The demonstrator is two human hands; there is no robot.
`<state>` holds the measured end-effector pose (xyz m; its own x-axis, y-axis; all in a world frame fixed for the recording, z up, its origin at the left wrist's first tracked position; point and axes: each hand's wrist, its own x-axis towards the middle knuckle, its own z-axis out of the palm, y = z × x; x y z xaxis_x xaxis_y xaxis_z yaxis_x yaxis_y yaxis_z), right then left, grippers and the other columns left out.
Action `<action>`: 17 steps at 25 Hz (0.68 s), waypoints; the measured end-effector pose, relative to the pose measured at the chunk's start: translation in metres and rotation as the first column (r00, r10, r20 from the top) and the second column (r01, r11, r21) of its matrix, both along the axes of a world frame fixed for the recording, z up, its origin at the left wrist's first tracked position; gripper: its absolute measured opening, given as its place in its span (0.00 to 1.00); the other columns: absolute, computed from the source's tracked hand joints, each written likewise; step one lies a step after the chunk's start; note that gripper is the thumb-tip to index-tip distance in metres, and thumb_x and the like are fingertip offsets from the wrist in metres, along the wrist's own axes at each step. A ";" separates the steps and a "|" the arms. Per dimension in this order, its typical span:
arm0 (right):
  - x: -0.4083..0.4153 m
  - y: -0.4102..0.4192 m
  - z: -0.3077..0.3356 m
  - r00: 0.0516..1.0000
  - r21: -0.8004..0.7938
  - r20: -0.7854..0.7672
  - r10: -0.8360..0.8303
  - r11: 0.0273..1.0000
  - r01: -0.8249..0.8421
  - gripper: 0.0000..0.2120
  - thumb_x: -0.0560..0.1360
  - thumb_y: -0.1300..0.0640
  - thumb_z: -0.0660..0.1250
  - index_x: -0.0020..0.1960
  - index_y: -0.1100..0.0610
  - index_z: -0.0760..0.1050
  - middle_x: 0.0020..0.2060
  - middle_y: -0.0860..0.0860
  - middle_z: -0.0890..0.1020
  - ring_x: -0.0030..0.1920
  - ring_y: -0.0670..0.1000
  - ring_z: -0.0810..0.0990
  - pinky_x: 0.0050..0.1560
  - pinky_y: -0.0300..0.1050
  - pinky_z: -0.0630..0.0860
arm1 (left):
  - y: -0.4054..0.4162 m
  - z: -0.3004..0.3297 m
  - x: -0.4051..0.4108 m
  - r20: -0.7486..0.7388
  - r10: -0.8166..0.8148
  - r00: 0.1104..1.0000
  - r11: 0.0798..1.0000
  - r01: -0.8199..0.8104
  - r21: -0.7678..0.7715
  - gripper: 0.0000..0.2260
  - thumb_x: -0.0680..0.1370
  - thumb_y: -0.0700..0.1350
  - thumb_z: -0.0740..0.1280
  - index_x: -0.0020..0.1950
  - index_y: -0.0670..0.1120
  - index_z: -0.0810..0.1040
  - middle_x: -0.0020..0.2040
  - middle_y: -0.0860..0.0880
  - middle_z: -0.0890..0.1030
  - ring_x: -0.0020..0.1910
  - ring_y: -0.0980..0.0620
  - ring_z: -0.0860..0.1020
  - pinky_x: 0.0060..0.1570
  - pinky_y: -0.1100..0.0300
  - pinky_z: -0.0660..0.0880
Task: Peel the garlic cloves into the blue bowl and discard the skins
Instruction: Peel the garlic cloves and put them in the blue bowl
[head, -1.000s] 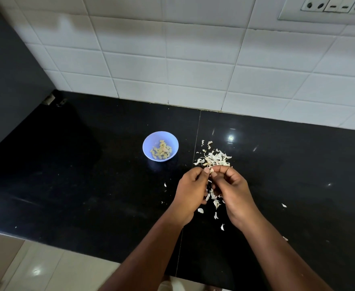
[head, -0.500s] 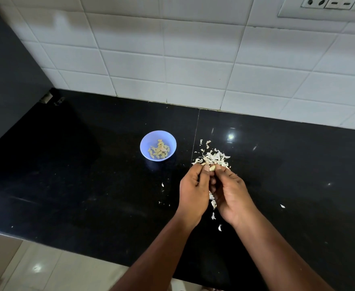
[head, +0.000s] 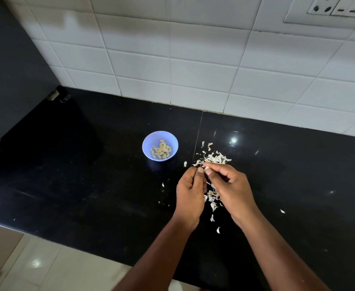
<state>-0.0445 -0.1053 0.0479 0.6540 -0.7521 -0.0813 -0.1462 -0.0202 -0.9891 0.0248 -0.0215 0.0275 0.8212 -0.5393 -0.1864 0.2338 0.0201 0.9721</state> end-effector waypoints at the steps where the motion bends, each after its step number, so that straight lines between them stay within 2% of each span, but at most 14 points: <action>1: 0.000 0.000 -0.003 0.999 -0.089 -0.015 -0.032 0.996 0.031 0.09 0.80 0.61 0.72 0.55 0.49 0.87 0.52 0.44 0.87 0.57 0.41 0.84 0.60 0.41 0.80 | 0.000 -0.002 -0.001 0.009 0.006 1.000 1.000 -0.007 0.015 0.17 0.87 0.42 0.62 0.39 0.41 0.70 0.33 0.48 0.67 0.33 0.55 0.65 0.33 0.62 0.65; 3: -0.001 0.003 -0.008 0.993 -0.282 -0.059 -0.098 0.956 0.078 0.07 0.79 0.60 0.73 0.53 0.50 0.87 0.50 0.43 0.85 0.53 0.41 0.84 0.57 0.41 0.81 | -0.001 -0.004 -0.004 0.067 0.044 0.997 0.996 -0.049 0.073 0.18 0.86 0.43 0.63 0.37 0.45 0.68 0.31 0.52 0.68 0.33 0.54 0.64 0.32 0.57 0.64; 4: -0.002 0.006 -0.010 0.989 -0.414 -0.076 -0.128 0.906 0.085 0.07 0.79 0.60 0.73 0.54 0.51 0.87 0.50 0.43 0.84 0.52 0.41 0.84 0.54 0.42 0.81 | -0.002 -0.006 -0.004 0.132 0.070 0.989 0.989 -0.086 0.122 0.18 0.85 0.45 0.64 0.35 0.48 0.67 0.30 0.54 0.68 0.32 0.55 0.64 0.32 0.54 0.64; 6: -0.005 0.014 -0.013 0.978 -0.661 -0.092 -0.185 0.746 0.078 0.07 0.79 0.59 0.73 0.55 0.52 0.87 0.51 0.42 0.82 0.48 0.43 0.83 0.49 0.42 0.81 | -0.004 -0.008 -0.006 0.245 0.124 0.962 0.958 -0.180 0.221 0.16 0.81 0.49 0.63 0.35 0.49 0.66 0.28 0.54 0.68 0.30 0.55 0.64 0.31 0.49 0.66; 7: -0.005 0.016 -0.013 0.977 -0.715 -0.077 -0.199 0.694 0.085 0.07 0.79 0.58 0.73 0.56 0.51 0.87 0.51 0.42 0.82 0.48 0.43 0.83 0.47 0.41 0.80 | -0.005 -0.007 -0.007 0.252 0.151 0.956 0.944 -0.215 0.251 0.15 0.80 0.50 0.63 0.34 0.50 0.66 0.27 0.54 0.69 0.29 0.54 0.64 0.31 0.48 0.67; 8: -0.005 0.017 -0.011 0.978 -0.696 -0.055 -0.200 0.710 0.106 0.07 0.80 0.57 0.72 0.56 0.50 0.86 0.51 0.41 0.82 0.48 0.43 0.83 0.47 0.40 0.79 | -0.006 -0.007 -0.007 0.231 0.162 0.959 0.939 -0.222 0.264 0.16 0.80 0.51 0.63 0.34 0.52 0.67 0.27 0.54 0.69 0.29 0.54 0.65 0.32 0.48 0.67; 9: -0.004 0.016 -0.008 0.981 -0.590 -0.027 -0.193 0.795 0.140 0.07 0.80 0.57 0.72 0.57 0.50 0.86 0.51 0.41 0.84 0.48 0.44 0.84 0.47 0.39 0.80 | -0.006 -0.006 -0.006 0.198 0.147 0.969 0.937 -0.200 0.287 0.17 0.82 0.52 0.63 0.34 0.53 0.68 0.28 0.55 0.72 0.29 0.53 0.67 0.34 0.49 0.68; 10: -0.002 0.015 -0.005 0.983 -0.403 0.003 -0.182 0.900 0.168 0.08 0.81 0.57 0.71 0.57 0.49 0.86 0.49 0.42 0.85 0.47 0.44 0.85 0.47 0.37 0.80 | -0.004 -0.007 -0.005 0.172 0.112 0.979 0.938 -0.161 0.307 0.17 0.83 0.54 0.62 0.35 0.52 0.71 0.29 0.55 0.76 0.30 0.53 0.72 0.36 0.50 0.71; 11: 0.000 0.013 -0.002 0.983 -0.216 0.019 -0.180 0.960 0.180 0.08 0.81 0.58 0.71 0.57 0.49 0.86 0.48 0.42 0.87 0.46 0.45 0.86 0.46 0.37 0.81 | -0.002 -0.009 -0.003 0.144 0.062 0.988 0.930 -0.109 0.352 0.17 0.84 0.56 0.61 0.38 0.52 0.76 0.33 0.55 0.80 0.34 0.53 0.77 0.40 0.49 0.76; 12: 0.001 0.010 0.000 0.984 -0.101 0.028 -0.178 0.978 0.180 0.08 0.81 0.58 0.71 0.57 0.49 0.85 0.47 0.43 0.87 0.44 0.46 0.87 0.46 0.37 0.81 | 0.001 -0.011 -0.002 0.112 0.012 0.994 0.923 -0.054 0.382 0.16 0.84 0.56 0.60 0.43 0.53 0.80 0.38 0.56 0.84 0.39 0.53 0.81 0.46 0.47 0.79; 13: 0.001 0.006 0.001 0.985 -0.076 0.023 -0.168 0.983 0.169 0.08 0.81 0.59 0.71 0.57 0.50 0.85 0.47 0.43 0.88 0.43 0.45 0.87 0.45 0.36 0.80 | 0.003 -0.009 0.000 0.089 -0.030 0.996 0.915 -0.008 0.403 0.13 0.84 0.54 0.60 0.49 0.54 0.83 0.42 0.58 0.86 0.44 0.55 0.83 0.52 0.46 0.80; 15: -0.002 0.001 0.001 0.991 -0.131 0.000 -0.135 0.982 0.134 0.08 0.81 0.59 0.71 0.58 0.50 0.85 0.47 0.43 0.88 0.44 0.42 0.86 0.48 0.32 0.78 | 0.005 -0.001 0.002 0.060 -0.105 0.993 0.909 0.071 0.410 0.14 0.82 0.48 0.60 0.61 0.56 0.83 0.48 0.60 0.87 0.49 0.55 0.84 0.59 0.46 0.79; 16: -0.004 0.000 0.003 0.993 -0.187 -0.011 -0.116 0.976 0.112 0.09 0.81 0.59 0.72 0.58 0.50 0.85 0.48 0.42 0.87 0.47 0.41 0.86 0.50 0.30 0.77 | 0.005 0.004 0.002 0.035 -0.117 0.992 0.918 0.095 0.386 0.14 0.80 0.48 0.61 0.60 0.56 0.83 0.48 0.59 0.87 0.49 0.54 0.84 0.59 0.46 0.80; 17: -0.007 -0.001 0.003 0.995 -0.265 -0.014 -0.098 0.960 0.091 0.09 0.80 0.59 0.72 0.57 0.50 0.85 0.50 0.42 0.87 0.51 0.40 0.85 0.52 0.30 0.77 | 0.005 0.010 0.002 0.014 -0.110 0.994 0.926 0.097 0.365 0.11 0.78 0.50 0.62 0.55 0.56 0.83 0.46 0.56 0.86 0.47 0.53 0.84 0.58 0.45 0.80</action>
<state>-0.0512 -0.1063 0.0512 0.5791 -0.8075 0.1123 -0.1862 -0.2651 -0.9461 0.0270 -0.0162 0.0372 0.7738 -0.5221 -0.3587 0.1829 -0.3580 0.9156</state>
